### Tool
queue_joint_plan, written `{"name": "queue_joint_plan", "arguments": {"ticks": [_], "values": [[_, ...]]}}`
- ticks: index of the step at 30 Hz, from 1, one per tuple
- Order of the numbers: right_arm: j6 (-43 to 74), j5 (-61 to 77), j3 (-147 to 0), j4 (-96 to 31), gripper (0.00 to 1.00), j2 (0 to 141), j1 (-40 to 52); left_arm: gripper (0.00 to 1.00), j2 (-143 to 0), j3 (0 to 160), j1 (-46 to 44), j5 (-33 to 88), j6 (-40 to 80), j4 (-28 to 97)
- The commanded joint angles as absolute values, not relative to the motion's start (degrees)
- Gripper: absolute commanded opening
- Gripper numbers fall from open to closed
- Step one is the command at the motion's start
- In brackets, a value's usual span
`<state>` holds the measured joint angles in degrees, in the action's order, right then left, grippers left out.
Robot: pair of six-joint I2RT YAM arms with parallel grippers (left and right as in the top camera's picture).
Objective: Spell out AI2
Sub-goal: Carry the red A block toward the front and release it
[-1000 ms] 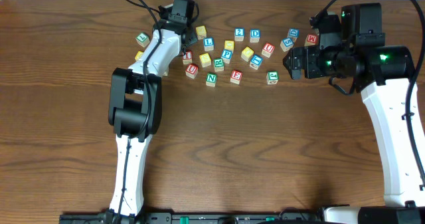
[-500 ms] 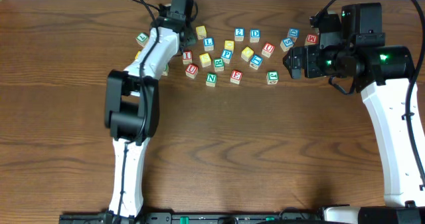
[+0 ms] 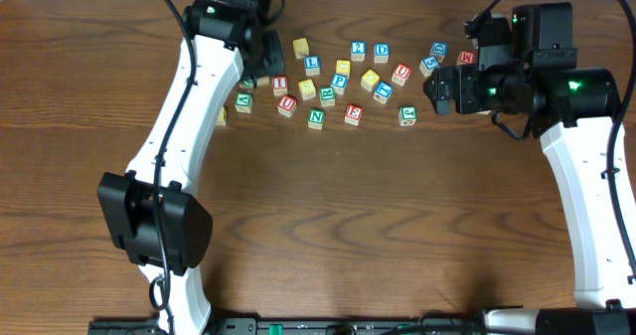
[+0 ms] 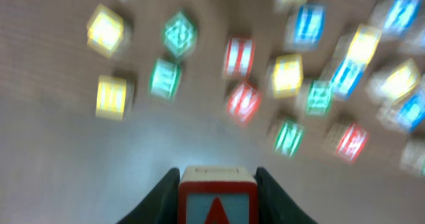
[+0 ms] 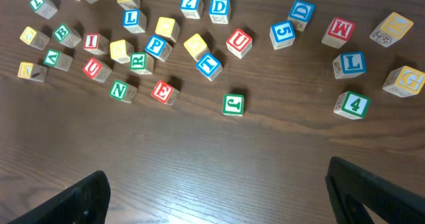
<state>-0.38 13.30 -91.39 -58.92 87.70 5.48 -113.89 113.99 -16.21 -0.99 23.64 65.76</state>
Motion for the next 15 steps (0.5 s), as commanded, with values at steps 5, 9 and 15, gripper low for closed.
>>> {"name": "queue_joint_plan", "arguments": {"ticks": [5,9,15], "values": [[-0.3,13.6,-92.5,-58.3,0.99,87.7,5.7,0.25,-113.5,113.3,-20.8,1.1,22.7,78.1],[-0.3,13.7,-92.5,-57.3,0.99,87.7,5.7,0.23,-113.5,110.2,-23.8,1.0,22.8,77.8],[-0.3,13.6,-92.5,-56.8,0.99,87.7,5.7,0.22,-113.5,100.7,-27.1,0.9,24.5,71.8]]}}
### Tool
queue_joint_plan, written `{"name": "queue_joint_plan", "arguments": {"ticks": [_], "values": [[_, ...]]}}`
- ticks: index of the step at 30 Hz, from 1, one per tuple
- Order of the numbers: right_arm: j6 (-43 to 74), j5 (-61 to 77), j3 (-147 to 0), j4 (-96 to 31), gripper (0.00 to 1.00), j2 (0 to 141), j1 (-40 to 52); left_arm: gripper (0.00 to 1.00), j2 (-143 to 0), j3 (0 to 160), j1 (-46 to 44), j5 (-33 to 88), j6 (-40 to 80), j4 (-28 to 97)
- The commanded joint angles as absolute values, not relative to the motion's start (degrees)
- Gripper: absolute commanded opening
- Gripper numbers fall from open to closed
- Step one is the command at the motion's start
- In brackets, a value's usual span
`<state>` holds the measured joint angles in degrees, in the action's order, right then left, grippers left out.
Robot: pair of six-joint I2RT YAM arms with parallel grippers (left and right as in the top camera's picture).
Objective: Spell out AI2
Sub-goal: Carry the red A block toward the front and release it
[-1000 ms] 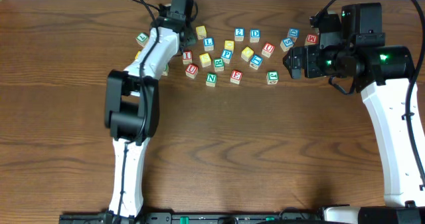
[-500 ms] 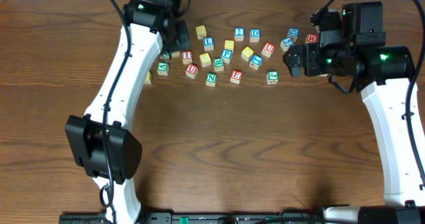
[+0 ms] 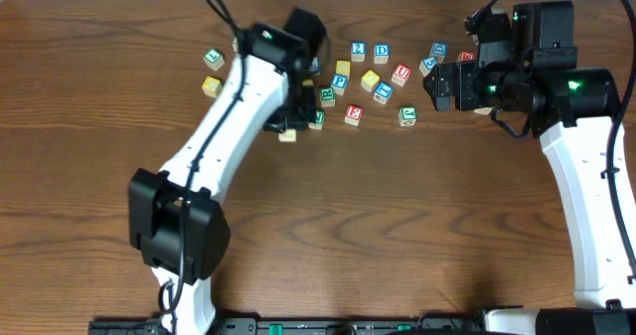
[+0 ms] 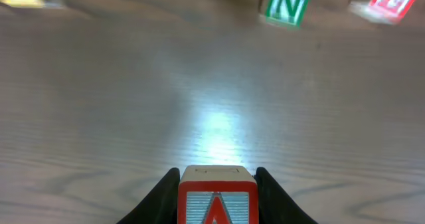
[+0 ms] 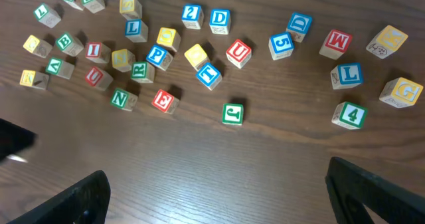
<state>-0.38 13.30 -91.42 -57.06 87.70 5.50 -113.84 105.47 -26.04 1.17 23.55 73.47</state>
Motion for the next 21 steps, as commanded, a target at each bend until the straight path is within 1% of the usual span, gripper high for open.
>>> {"name": "queue_joint_plan", "arguments": {"ticks": [1,6,14,17,21], "values": [[-0.3,13.6,-92.5,-56.8,0.99,87.7,5.7,0.22,-113.5,99.2,-27.4,0.9,25.3,70.7],[-0.3,13.6,-92.5,-56.8,0.99,87.7,5.7,0.21,-113.5,92.1,-28.1,0.9,26.5,63.0],[-0.3,13.6,-92.5,-56.7,0.99,87.8,5.7,0.21,-113.5,82.1,-28.1,0.9,28.2,46.9],[-0.3,13.7,-92.5,-56.7,0.99,87.9,5.7,0.21,-113.5,79.3,-28.1,0.9,30.2,44.1],[-0.3,13.7,-92.5,-56.6,0.99,87.9,5.7,0.22,-113.5,79.0,-28.1,0.9,30.2,43.8]]}}
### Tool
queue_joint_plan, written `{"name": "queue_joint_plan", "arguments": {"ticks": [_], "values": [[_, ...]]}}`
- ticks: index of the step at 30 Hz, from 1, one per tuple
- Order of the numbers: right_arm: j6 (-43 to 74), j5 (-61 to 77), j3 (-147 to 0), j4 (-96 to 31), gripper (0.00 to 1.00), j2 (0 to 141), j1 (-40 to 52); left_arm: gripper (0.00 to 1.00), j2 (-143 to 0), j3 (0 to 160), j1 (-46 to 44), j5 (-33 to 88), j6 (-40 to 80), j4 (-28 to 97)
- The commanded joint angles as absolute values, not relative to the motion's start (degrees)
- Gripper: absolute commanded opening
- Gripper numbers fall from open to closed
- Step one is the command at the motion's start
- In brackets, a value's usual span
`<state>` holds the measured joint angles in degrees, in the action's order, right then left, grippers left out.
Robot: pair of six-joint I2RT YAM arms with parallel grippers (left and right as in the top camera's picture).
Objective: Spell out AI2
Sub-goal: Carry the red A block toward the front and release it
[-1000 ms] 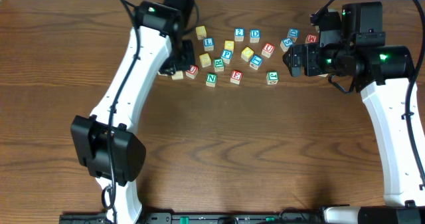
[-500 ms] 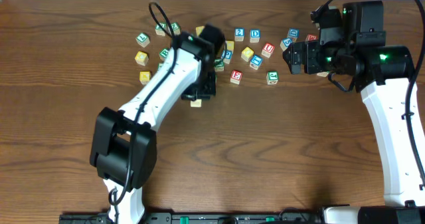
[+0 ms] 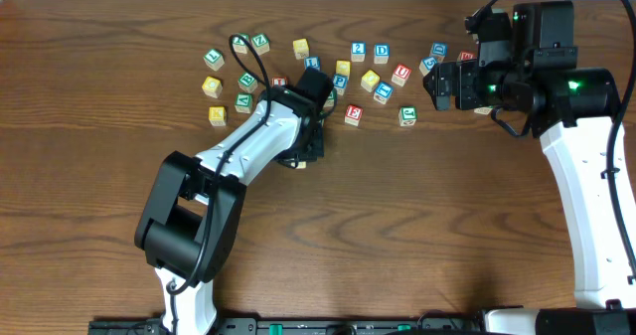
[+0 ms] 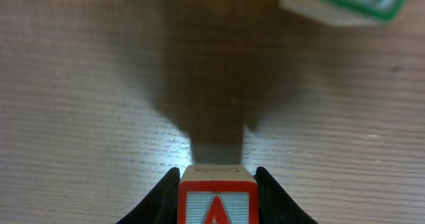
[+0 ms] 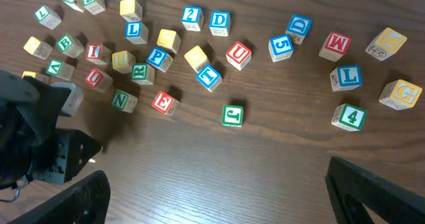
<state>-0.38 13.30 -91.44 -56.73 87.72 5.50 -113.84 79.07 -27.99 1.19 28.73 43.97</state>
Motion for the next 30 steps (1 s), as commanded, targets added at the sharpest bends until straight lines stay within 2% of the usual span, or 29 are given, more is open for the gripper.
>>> {"name": "queue_joint_plan", "arguments": {"ticks": [1,5,9,13,14,30], "values": [[-0.3,13.7,-92.5,-56.6,0.99,87.9,5.7,0.22,-113.5,79.0,-28.1,1.3,30.2,43.9],[-0.3,13.7,-92.5,-56.6,0.99,87.9,5.7,0.22,-113.5,79.0,-28.1,3.5,30.1,44.0],[-0.3,13.6,-92.5,-56.5,0.99,87.9,5.7,0.31,-113.5,79.0,-28.1,3.5,30.1,44.1],[-0.3,13.7,-92.5,-56.6,0.99,87.9,5.7,0.33,-113.5,79.0,-28.1,3.6,30.1,44.5],[-0.3,13.7,-92.5,-56.6,0.99,87.9,5.7,0.36,-113.5,79.0,-28.1,3.7,30.1,44.8],[-0.3,13.7,-92.5,-56.6,0.99,87.9,5.7,0.39,-113.4,79.4,-28.0,3.7,28.6,44.7]]}}
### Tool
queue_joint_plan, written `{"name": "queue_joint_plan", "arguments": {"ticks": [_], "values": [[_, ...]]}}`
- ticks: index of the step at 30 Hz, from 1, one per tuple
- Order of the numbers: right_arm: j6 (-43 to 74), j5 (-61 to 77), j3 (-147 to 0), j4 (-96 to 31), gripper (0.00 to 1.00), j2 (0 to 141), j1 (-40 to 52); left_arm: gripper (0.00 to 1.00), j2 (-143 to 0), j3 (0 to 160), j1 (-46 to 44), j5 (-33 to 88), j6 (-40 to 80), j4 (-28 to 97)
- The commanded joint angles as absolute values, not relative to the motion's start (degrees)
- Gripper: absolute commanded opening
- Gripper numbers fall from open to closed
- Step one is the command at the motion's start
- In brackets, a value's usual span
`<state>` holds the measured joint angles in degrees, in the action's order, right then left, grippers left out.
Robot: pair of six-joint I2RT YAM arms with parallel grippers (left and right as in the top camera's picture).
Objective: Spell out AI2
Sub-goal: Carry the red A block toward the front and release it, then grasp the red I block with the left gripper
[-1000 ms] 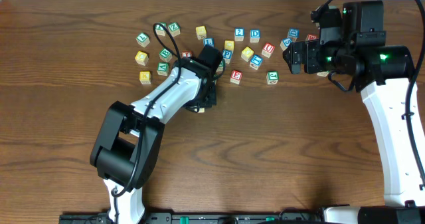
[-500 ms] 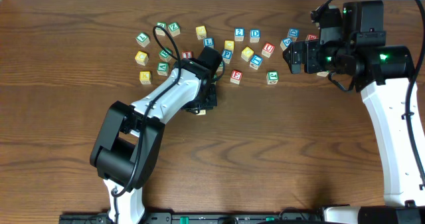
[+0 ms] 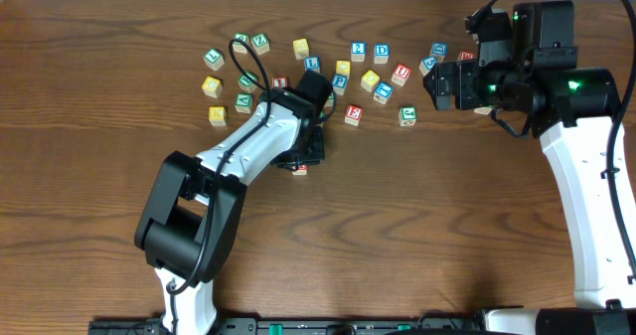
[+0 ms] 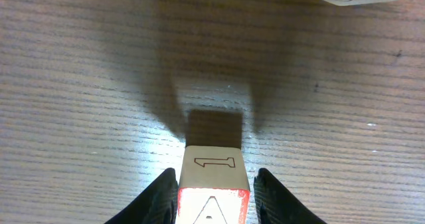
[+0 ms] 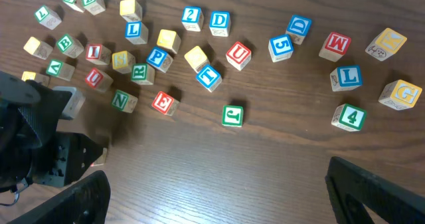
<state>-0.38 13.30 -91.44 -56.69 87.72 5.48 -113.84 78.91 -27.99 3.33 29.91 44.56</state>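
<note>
The A block (image 4: pixel 212 201), red-bordered with a "1" on its top face, rests on the wooden table (image 3: pixel 397 226). It lies between the fingers of my left gripper (image 4: pixel 214 179), which is open, with a thin gap showing on each side. From overhead the A block (image 3: pixel 300 168) peeks out below the left gripper (image 3: pixel 304 151). A red I block (image 5: pixel 95 51) and a blue 2 block (image 5: pixel 191 16) lie among the scattered blocks. My right gripper (image 5: pixel 216 197) hovers open and empty over bare wood at the right.
Several lettered blocks are scattered along the table's far side, among them a green J (image 5: pixel 232 114), a red E (image 5: pixel 163 102) and a green 4 (image 5: pixel 350 115). A green-edged block lies just beyond the A block.
The left gripper's fingers have come off the A block. The block now sits lower between them, with more of its top face showing. The right arm has not moved.
My left gripper held the A block above the scattered blocks at the far left. It then held it over bare wood in front of the green N, then close above the table. Now the block rests there, released. The right gripper stayed open throughout.
</note>
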Motion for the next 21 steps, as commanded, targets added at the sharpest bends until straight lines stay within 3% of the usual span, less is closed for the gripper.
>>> {"name": "queue_joint_plan", "arguments": {"ticks": [1,2,5,13,21], "values": [[-0.3,13.7,-92.5,-56.6,0.99,87.9,5.7,0.47,-113.3,80.0,-27.8,3.7,27.3,44.8],[-0.3,13.7,-92.5,-56.5,0.99,87.9,5.7,0.53,-113.1,81.2,-27.5,3.7,26.6,45.5],[-0.3,13.7,-92.5,-56.2,0.99,87.9,5.7,0.59,-112.2,85.6,-26.0,3.7,23.8,47.9],[-0.3,13.6,-92.5,-55.9,0.99,87.9,5.7,0.61,-110.5,103.5,-20.8,3.4,15.6,53.5],[-0.3,13.6,-92.5,-56.2,0.99,87.9,5.7,0.61,-113.6,106.1,-16.6,-0.5,13.1,42.6]]}}
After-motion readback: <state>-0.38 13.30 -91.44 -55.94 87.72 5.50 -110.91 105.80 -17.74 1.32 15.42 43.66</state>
